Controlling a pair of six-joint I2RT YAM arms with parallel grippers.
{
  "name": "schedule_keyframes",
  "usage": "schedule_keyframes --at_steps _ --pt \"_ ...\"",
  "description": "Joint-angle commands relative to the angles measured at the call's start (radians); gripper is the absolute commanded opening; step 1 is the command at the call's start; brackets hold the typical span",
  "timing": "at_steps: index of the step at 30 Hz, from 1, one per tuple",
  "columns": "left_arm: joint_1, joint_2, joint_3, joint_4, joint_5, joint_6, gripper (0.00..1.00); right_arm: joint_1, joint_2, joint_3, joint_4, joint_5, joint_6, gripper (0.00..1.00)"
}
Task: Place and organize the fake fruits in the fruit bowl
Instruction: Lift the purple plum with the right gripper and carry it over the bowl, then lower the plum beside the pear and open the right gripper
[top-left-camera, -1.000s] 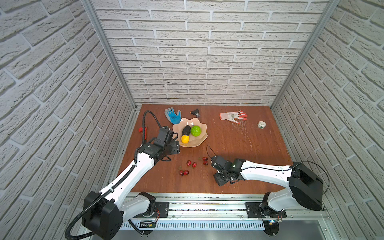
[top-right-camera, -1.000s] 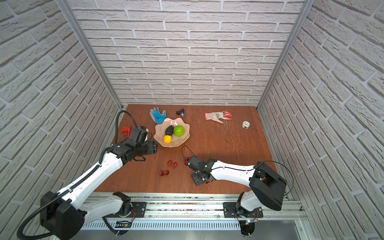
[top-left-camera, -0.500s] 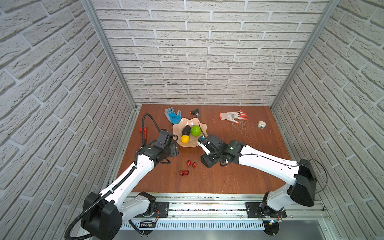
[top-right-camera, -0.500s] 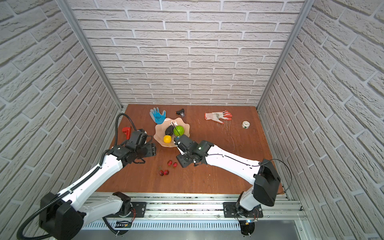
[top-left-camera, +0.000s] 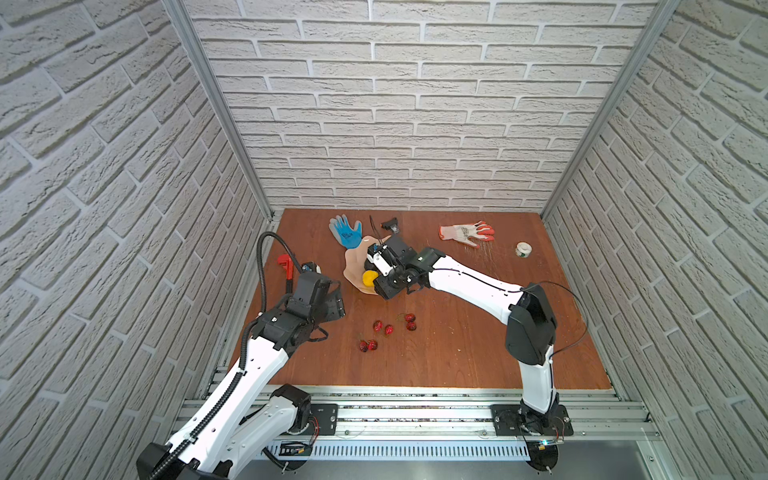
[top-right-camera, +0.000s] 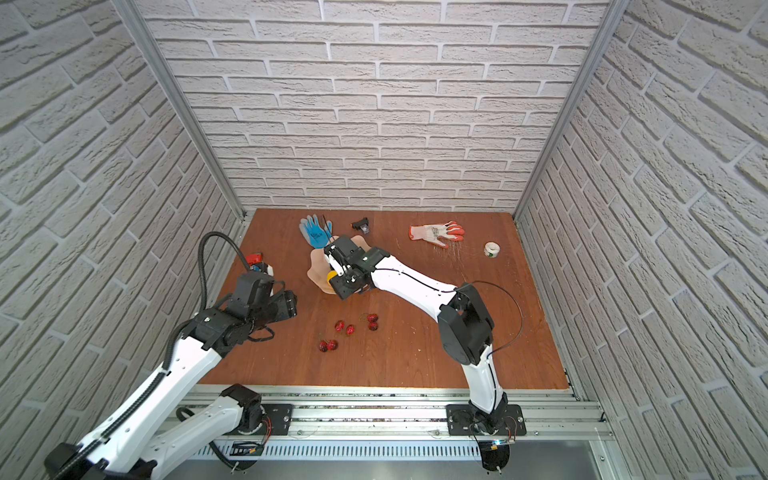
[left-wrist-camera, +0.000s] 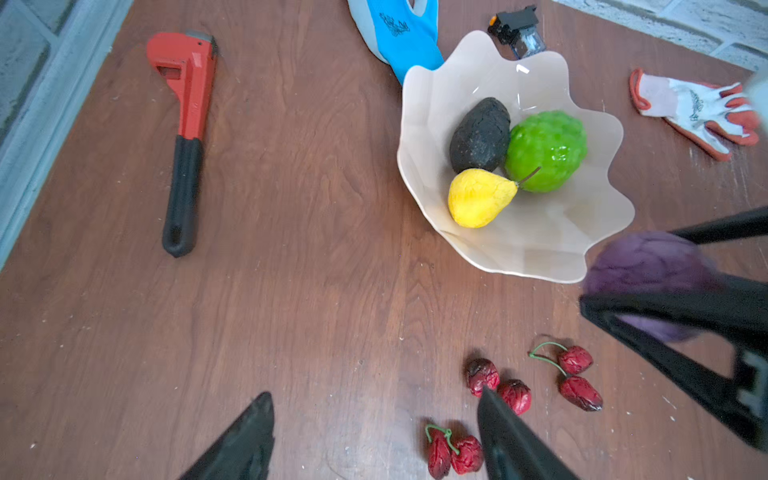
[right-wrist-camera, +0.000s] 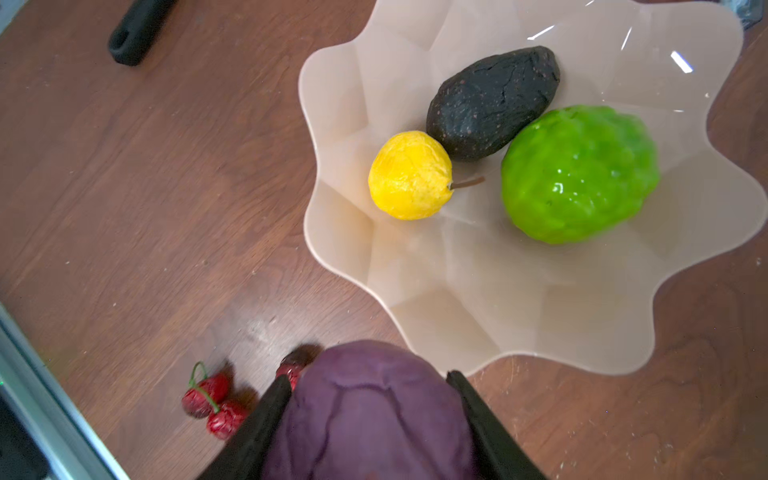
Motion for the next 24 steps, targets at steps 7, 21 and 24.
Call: schedule_keyframes --at_steps 7,21,24 --pt "0.013 -0.04 0.008 -0.088 -0.072 0.013 0.77 -0.034 0.074 0.045 0.08 0.004 -0.016 0.52" --pt "0.014 -0.072 0.02 -0.132 -0.098 0.017 0.77 -0.064 0.162 0.093 0.105 0.01 -0.017 0.54" --pt "0.016 -0.077 0.021 -0.137 -0.096 0.01 0.77 -0.065 0.182 0.117 0.097 0.025 -0.022 0.54"
